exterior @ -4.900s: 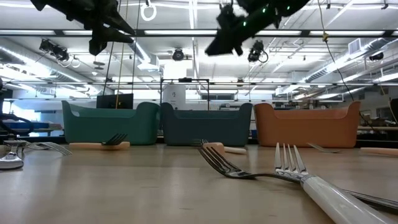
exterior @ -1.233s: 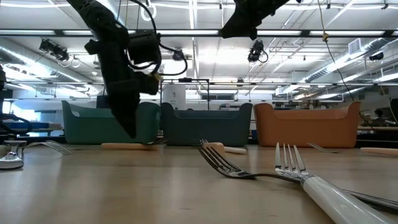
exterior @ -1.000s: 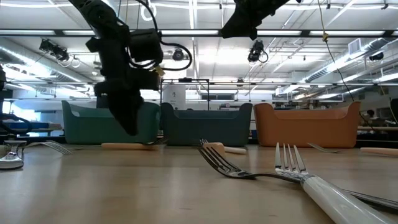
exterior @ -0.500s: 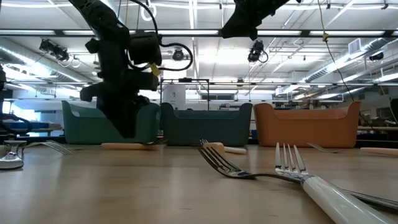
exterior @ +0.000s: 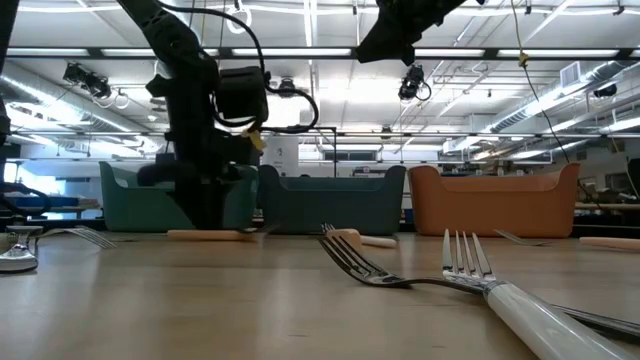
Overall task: Sort silverware by color (type)
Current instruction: Put the top black fork in the green bin
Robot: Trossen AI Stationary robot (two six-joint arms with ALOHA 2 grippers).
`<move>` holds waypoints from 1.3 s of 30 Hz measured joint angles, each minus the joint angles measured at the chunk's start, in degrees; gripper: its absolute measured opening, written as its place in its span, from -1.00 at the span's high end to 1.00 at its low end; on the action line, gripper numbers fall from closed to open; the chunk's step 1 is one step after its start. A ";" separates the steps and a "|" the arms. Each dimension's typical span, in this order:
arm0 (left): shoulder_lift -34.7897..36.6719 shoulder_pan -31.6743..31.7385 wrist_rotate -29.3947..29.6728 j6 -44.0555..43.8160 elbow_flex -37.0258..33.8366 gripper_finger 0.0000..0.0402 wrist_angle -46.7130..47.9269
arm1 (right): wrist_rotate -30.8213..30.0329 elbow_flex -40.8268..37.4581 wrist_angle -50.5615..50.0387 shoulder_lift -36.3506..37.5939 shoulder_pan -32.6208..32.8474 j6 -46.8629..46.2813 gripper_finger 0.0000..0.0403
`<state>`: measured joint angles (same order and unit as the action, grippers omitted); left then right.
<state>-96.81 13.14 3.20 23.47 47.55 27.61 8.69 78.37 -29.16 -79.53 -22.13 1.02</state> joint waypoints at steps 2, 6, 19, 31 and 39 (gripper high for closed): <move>0.20 -0.25 -0.44 0.06 -0.09 0.70 0.08 | 0.02 0.00 -0.08 0.00 0.00 0.00 0.40; 0.30 -0.53 -0.61 -0.42 -0.13 0.89 0.32 | 0.00 0.00 -0.08 0.00 0.00 0.00 0.40; 12.48 -0.52 -0.89 -7.80 -0.50 0.89 4.23 | 0.00 0.00 -0.11 0.00 0.00 0.01 0.40; 32.58 7.24 18.11 -5.19 7.05 0.88 14.89 | -0.01 0.00 0.26 0.00 0.02 0.04 0.40; 33.69 25.37 16.92 -0.01 10.21 0.87 15.93 | 0.00 0.00 0.44 0.00 0.00 0.08 0.40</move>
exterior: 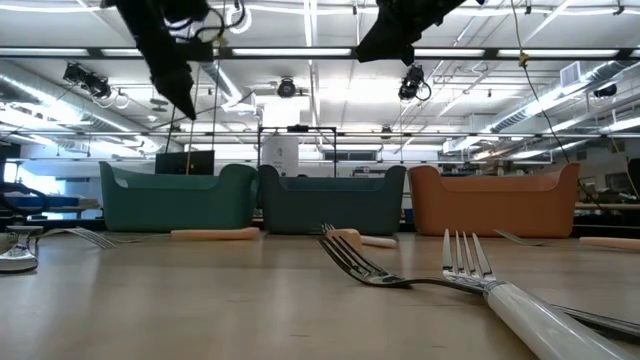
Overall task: Sort silverware by color (type)
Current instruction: Put the top black fork in the green bin, then put the right orange fork in the blue bin
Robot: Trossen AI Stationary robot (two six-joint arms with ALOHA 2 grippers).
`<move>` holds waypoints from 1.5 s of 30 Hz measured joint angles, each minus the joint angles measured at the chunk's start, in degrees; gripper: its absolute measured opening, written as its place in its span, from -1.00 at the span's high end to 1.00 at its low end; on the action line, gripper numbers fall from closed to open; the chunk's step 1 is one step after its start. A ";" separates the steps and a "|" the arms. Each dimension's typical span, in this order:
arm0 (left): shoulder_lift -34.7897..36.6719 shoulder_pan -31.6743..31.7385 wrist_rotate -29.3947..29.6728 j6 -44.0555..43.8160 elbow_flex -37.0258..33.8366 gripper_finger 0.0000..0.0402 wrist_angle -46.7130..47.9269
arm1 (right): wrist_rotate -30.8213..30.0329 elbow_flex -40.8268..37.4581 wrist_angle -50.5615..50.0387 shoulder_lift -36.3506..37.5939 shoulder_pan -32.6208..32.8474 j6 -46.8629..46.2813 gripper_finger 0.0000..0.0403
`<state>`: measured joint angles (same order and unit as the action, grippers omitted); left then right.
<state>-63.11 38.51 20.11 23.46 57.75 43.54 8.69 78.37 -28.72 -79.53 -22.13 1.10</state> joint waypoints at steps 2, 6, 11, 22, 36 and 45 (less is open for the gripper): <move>-1.30 3.88 -5.08 -0.48 -1.39 0.87 -0.41 | 0.00 0.00 -0.03 0.00 0.00 -0.02 0.40; -5.67 8.06 -8.85 -0.23 -5.59 0.87 -0.29 | -0.02 0.00 0.44 0.00 0.00 0.09 0.40; -10.49 8.65 -8.10 1.08 -6.84 0.86 -1.30 | -0.02 0.00 0.52 0.00 0.00 0.09 0.40; -15.53 8.63 -7.91 1.65 -6.82 0.76 -5.05 | 0.03 0.00 0.31 0.00 0.14 -3.08 0.40; -14.23 7.25 -7.87 -2.86 -2.48 0.46 2.63 | 0.39 0.00 -3.53 0.00 6.72 -5.64 0.40; -10.56 1.39 -12.74 -11.29 8.84 0.46 11.55 | -8.98 -0.48 -16.07 0.00 11.61 -17.61 0.40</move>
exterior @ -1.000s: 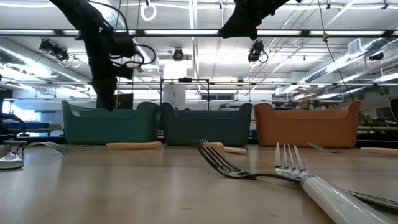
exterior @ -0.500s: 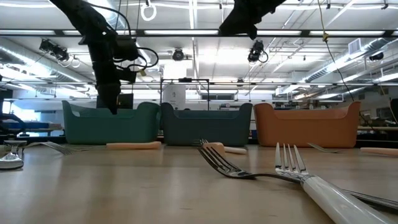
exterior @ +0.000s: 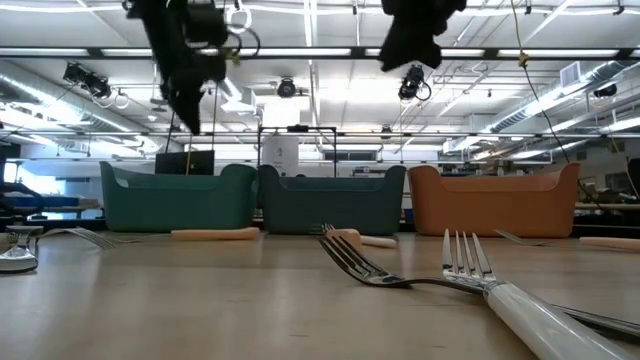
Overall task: Sort silverware by color (type)
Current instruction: Put the right orange fork in the blue bin
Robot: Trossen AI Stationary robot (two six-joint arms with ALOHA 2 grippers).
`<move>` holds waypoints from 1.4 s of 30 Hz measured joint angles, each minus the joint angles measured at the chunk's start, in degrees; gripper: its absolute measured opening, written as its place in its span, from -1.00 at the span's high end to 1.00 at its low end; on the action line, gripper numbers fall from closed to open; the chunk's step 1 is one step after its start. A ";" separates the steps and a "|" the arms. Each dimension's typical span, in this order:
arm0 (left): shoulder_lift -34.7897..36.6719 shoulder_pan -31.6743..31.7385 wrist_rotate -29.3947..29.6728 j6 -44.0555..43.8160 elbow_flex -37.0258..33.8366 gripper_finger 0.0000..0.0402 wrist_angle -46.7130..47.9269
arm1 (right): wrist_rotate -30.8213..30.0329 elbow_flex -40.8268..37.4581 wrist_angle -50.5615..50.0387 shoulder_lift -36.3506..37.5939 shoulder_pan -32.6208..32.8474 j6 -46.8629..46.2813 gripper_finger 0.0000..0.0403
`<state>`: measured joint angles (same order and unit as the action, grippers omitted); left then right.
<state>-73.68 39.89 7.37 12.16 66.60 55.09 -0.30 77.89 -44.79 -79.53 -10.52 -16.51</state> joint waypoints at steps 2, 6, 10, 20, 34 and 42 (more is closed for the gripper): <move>0.46 -1.43 -0.20 -1.78 2.11 0.46 -0.40 | -4.23 -0.97 -1.37 0.00 0.11 -2.26 0.40; 0.45 -3.90 -0.19 -4.32 5.02 0.46 -0.87 | -9.79 -3.20 -2.40 0.02 -0.64 -8.09 0.40; 0.38 -6.49 -0.18 -2.59 5.36 0.46 -3.62 | -12.13 -5.74 -2.56 -0.02 -2.17 -13.65 0.40; 0.38 -6.64 0.10 -8.28 5.35 0.46 -17.87 | -13.64 -10.14 -4.58 -0.02 -6.51 -7.38 0.40; 0.21 -0.33 3.39 -14.54 5.33 0.46 -23.96 | -1.27 -10.21 8.22 -0.02 -19.85 10.72 0.39; 0.21 0.88 3.45 -14.80 5.30 0.46 -22.90 | 6.22 -10.18 11.67 -3.80 -22.23 12.91 0.39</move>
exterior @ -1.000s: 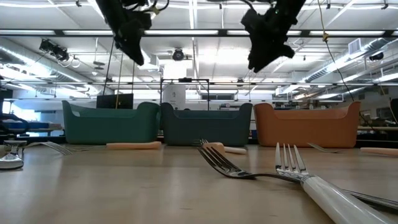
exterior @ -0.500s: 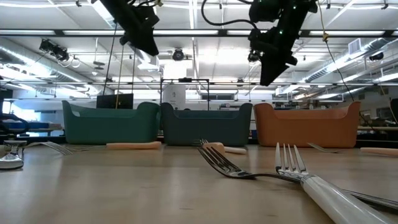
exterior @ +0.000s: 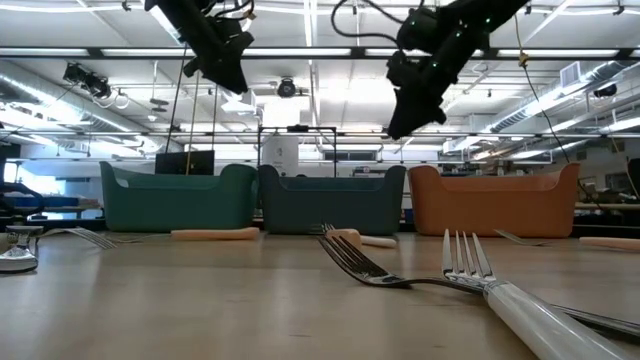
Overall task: Sort silverware by color (type)
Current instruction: Put the right orange fork in the blue bin
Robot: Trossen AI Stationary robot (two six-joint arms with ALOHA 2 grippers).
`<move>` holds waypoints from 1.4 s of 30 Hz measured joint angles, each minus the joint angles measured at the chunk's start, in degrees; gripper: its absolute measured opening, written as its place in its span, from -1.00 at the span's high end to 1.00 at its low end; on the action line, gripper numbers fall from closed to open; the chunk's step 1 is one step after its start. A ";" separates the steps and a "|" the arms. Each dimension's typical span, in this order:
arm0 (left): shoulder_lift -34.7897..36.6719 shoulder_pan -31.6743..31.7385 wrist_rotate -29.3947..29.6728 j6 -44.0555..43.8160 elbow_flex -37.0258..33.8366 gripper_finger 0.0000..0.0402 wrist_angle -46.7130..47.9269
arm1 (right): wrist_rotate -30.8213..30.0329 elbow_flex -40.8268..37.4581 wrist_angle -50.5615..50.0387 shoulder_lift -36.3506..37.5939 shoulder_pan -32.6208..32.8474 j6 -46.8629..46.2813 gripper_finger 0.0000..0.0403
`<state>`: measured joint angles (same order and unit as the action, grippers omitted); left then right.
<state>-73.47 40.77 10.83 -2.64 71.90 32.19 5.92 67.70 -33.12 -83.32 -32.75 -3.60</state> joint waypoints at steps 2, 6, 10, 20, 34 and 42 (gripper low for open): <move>0.00 0.00 -0.08 1.74 0.00 0.46 0.98 | 0.25 -0.02 0.10 -1.55 0.06 1.54 0.40; 0.00 -0.07 0.00 4.80 0.00 0.46 1.79 | -0.14 -0.01 0.48 -4.13 0.37 1.06 0.40; 0.00 1.28 0.05 7.84 -0.02 0.46 1.63 | -0.09 0.00 4.55 -5.19 0.35 -2.15 0.40; -0.02 5.25 0.09 6.39 -0.02 0.46 -2.91 | 2.77 0.00 14.38 -5.23 0.09 0.61 0.40; 0.02 6.32 0.08 8.34 -0.02 0.46 -5.82 | -4.90 0.00 11.36 1.82 -0.02 2.58 0.39; 0.02 6.32 0.07 9.30 -0.02 0.46 -5.81 | -2.68 0.02 -12.76 7.37 2.89 -12.91 0.39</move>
<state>-73.45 47.09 10.90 6.66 71.88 26.38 3.24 67.72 -45.88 -75.95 -29.86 -16.51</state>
